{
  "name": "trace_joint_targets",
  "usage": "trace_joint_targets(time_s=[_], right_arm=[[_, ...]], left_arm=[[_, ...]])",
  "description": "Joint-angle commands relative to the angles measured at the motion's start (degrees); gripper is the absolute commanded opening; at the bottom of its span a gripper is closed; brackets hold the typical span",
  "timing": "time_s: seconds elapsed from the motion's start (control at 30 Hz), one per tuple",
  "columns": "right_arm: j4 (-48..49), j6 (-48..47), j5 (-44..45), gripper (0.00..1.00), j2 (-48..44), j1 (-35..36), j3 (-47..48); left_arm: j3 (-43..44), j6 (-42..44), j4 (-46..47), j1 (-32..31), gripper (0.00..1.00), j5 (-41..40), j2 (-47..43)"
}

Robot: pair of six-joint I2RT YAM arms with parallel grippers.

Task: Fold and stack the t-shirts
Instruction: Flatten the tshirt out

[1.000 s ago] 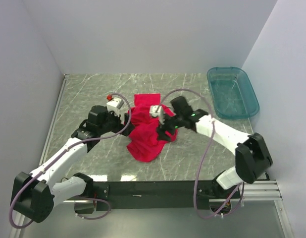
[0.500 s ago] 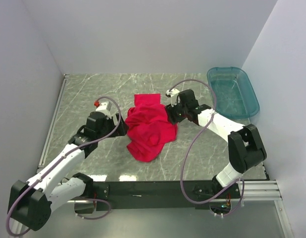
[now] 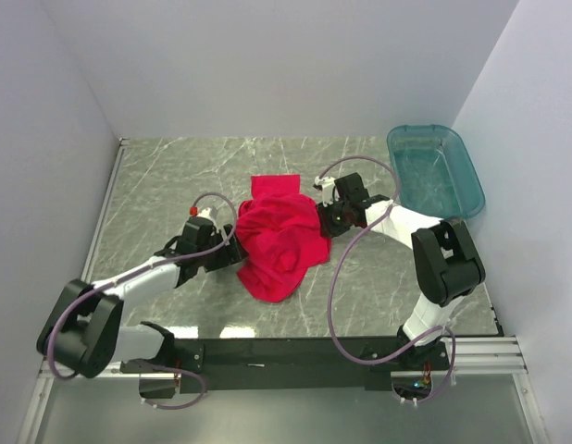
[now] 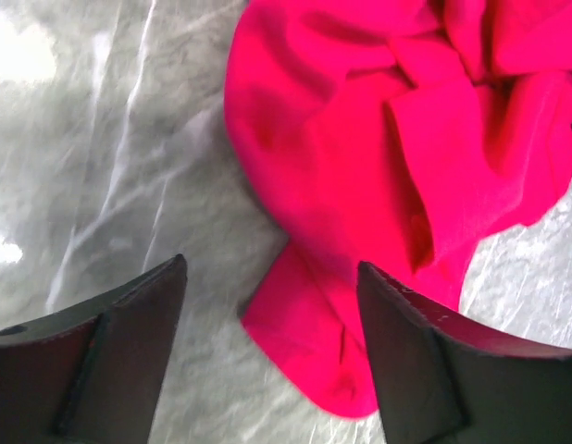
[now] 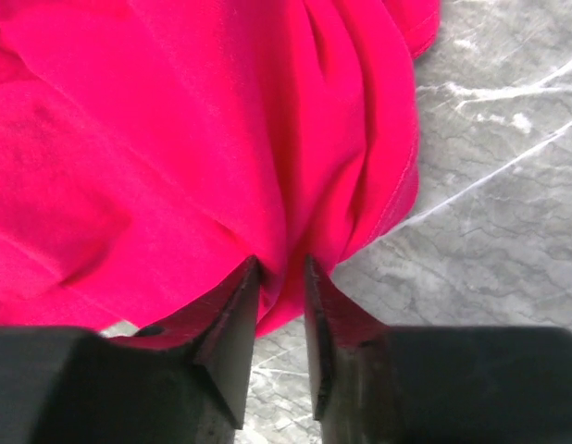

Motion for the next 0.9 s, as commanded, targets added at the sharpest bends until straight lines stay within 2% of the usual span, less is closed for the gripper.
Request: trace_joint_targets(time_s=[0.0, 0.17, 0.27, 0.3, 0.37, 0.4, 0.57, 0.7, 0.8, 0.87], right_arm=[[0.0, 0.2, -1.3, 0.3, -1.3, -1.1, 1.6], [-0.7, 0.0, -3.5, 0.21, -1.6, -2.4, 1.7], [-1.4, -0.6, -4.7, 0.15, -1.8, -2.5, 2.0], [-1.6, -0.8, -4.7, 0.13, -1.8, -2.5, 2.4], [-4.0, -2.3, -5.6, 0.13, -1.6, -2.6, 3.4], [-4.7, -3.1, -5.9, 0.11, -1.6, -2.7, 4.2], [-7.6, -8.6, -5.0, 0.0, -5.8, -6.9, 6.5], [-8.6, -11.3, -3.2, 0.0, -9.5, -11.9, 10.2], [-9.3, -14.2, -0.8, 0.0, -11.7, -14.3, 12.6], [-8.6, -15.8, 1.6, 0.0, -13.1, -14.8, 13.3]], left_arm=[[3.2, -0.9, 5.7, -0.2, 0.78, 1.6, 4.1], [5.3, -0.8, 7.8, -0.2, 0.69, 1.9, 11.0], [6.7, -0.4, 8.5, -0.2, 0.51, 2.9, 13.4], [7.0, -0.3, 8.6, -0.2, 0.34, 2.9, 13.5], [8.2, 1.5, 7.3, -0.2, 0.15, 1.8, 12.8], [8.9, 2.6, 5.9, -0.2, 0.01, 0.6, 12.2], [14.9, 10.8, -6.5, -0.2, 0.01, -15.2, 2.2], [19.9, 14.6, -14.5, -0.1, 0.01, -21.9, -3.4], [24.8, 18.3, -18.0, 0.7, 0.01, -25.0, -3.8], [27.8, 20.6, -19.0, 1.7, 0.05, -25.6, -2.7]])
